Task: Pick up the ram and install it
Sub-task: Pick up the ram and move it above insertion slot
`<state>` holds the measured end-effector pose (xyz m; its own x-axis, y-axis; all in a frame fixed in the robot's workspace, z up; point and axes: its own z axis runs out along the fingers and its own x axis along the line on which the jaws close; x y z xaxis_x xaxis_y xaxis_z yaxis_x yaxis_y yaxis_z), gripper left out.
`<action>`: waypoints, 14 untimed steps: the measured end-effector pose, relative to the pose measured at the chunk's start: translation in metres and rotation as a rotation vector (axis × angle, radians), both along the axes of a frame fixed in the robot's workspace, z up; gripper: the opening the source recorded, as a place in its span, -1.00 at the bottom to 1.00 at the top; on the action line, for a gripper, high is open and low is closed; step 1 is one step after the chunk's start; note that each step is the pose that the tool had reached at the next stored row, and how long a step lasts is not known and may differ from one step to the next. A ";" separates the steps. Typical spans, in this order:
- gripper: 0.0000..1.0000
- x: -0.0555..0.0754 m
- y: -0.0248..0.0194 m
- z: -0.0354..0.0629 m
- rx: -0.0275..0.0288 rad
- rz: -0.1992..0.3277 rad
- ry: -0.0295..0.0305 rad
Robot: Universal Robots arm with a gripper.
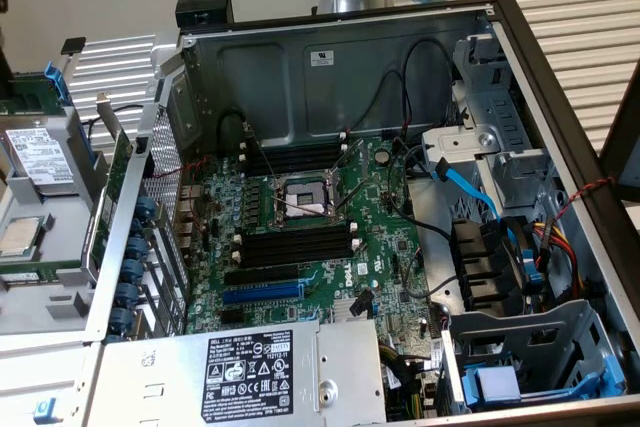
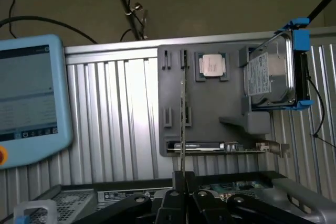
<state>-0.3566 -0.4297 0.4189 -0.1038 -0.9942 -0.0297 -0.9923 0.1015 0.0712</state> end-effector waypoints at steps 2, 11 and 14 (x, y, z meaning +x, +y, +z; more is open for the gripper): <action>-0.76 0.009 0.0000 0.0003 0.0002 0.000 -0.0002; -0.76 0.050 0.0000 0.0004 0.0001 0.000 0.0004; -0.76 0.064 0.0000 0.0004 0.0000 0.000 0.0009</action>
